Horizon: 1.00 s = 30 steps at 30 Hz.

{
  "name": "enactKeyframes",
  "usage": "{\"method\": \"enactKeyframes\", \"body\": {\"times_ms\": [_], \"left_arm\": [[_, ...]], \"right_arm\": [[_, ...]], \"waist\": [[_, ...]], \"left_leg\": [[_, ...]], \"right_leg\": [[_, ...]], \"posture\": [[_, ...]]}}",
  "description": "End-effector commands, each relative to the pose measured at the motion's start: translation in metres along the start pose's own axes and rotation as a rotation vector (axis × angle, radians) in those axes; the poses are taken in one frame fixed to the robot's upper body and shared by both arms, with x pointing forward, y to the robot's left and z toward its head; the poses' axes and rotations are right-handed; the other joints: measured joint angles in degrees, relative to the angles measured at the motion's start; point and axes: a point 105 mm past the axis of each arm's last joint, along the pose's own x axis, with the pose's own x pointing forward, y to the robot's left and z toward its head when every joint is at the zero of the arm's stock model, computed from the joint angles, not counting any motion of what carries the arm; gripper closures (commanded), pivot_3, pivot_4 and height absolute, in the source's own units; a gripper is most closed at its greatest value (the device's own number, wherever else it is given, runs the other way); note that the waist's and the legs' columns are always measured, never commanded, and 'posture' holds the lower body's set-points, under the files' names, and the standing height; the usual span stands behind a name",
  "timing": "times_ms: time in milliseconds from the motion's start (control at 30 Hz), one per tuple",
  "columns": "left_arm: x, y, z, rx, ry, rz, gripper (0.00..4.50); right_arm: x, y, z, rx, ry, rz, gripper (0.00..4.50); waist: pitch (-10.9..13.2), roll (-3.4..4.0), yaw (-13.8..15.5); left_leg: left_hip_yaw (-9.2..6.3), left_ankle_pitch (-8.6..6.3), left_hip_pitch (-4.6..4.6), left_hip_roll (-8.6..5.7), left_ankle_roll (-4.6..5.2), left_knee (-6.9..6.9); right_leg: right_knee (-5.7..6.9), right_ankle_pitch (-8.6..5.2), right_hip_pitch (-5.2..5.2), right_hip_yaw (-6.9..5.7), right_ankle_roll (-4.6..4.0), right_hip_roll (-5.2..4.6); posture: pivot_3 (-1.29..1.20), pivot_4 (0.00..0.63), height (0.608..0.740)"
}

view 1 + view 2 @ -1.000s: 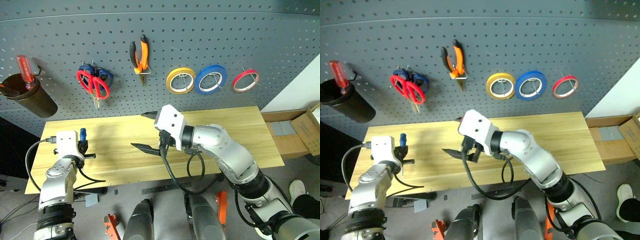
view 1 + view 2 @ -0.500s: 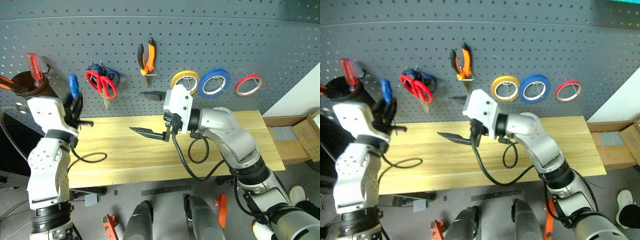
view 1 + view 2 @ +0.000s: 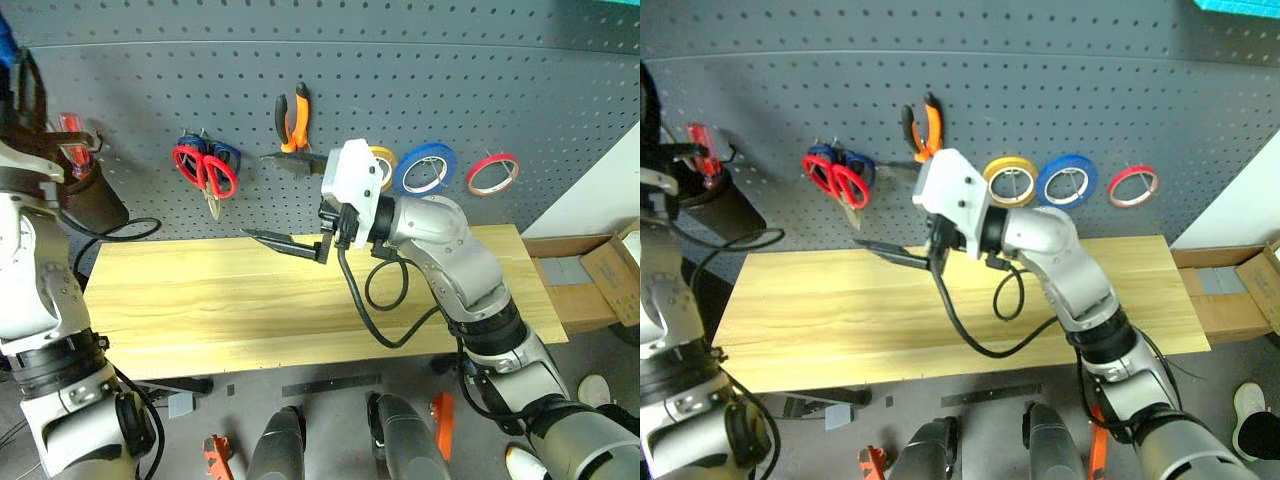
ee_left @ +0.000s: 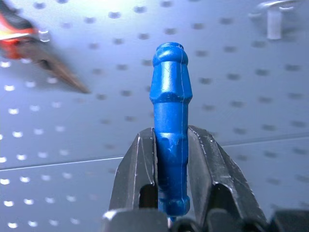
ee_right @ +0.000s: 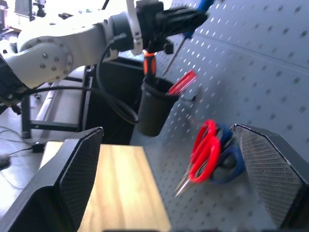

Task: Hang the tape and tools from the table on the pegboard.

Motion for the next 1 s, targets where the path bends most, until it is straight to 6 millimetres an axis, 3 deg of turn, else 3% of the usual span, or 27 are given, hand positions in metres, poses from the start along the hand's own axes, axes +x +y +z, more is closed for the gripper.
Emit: {"method": "enactKeyframes", "body": {"times_ms": [33,267,400,533,900,1000], "left_arm": [[0.006,0.014,0.010,0.047,-0.070,0.027,3.97],[0.009,0.019,-0.025,0.058,-0.029,0.065,3.97],[0.010,0.011,-0.032,0.059,-0.038,0.057,3.97],[0.006,0.015,-0.036,0.063,-0.046,0.095,3.97],[-0.005,0.023,-0.026,0.037,-0.103,0.189,0.16],[-0.004,0.019,-0.014,0.028,-0.137,0.190,0.05]], "right_arm": [[0.003,-0.005,0.016,-0.053,-0.056,-0.013,0.00],[0.010,-0.002,0.020,-0.072,-0.074,0.018,0.00],[0.011,0.000,0.022,-0.074,-0.078,0.027,0.00],[0.010,0.001,0.020,-0.073,-0.069,0.030,0.00],[0.003,-0.002,0.014,-0.089,-0.045,0.035,0.00],[0.002,-0.006,0.016,-0.090,-0.055,0.027,0.00]], "waist": [[-0.1,-0.12,-0.1],[-0.5,-0.22,-0.1],[-0.7,-0.37,-0.1],[-1.0,-0.37,-0.5],[-3.4,-0.33,-1.6],[-4.3,-0.40,-1.6]], "left_leg": [[0.00,0.00,0.00,-0.01,0.00,0.00],[-0.01,0.00,0.00,-0.01,-0.01,0.02],[-0.02,0.00,-0.01,-0.01,-0.01,0.03],[-0.01,0.00,0.00,-0.01,-0.01,0.04],[-0.01,0.00,0.04,-0.02,-0.01,0.04],[0.00,0.00,0.07,-0.03,0.00,0.06]], "right_leg": [[0.00,0.00,0.00,0.00,0.00,0.00],[0.00,0.01,0.00,-0.01,0.00,-0.01],[0.01,0.02,-0.01,-0.02,0.00,-0.01],[0.02,0.02,-0.01,-0.01,0.00,-0.02],[0.09,0.03,0.00,0.00,0.00,-0.04],[0.13,0.03,0.01,0.02,0.01,-0.04]], "posture": [[-0.05,0.145,0.740],[-0.06,0.146,0.740],[-0.07,0.146,0.740],[-0.08,0.142,0.740],[-0.05,0.097,0.740],[-0.03,0.081,0.740]]}}
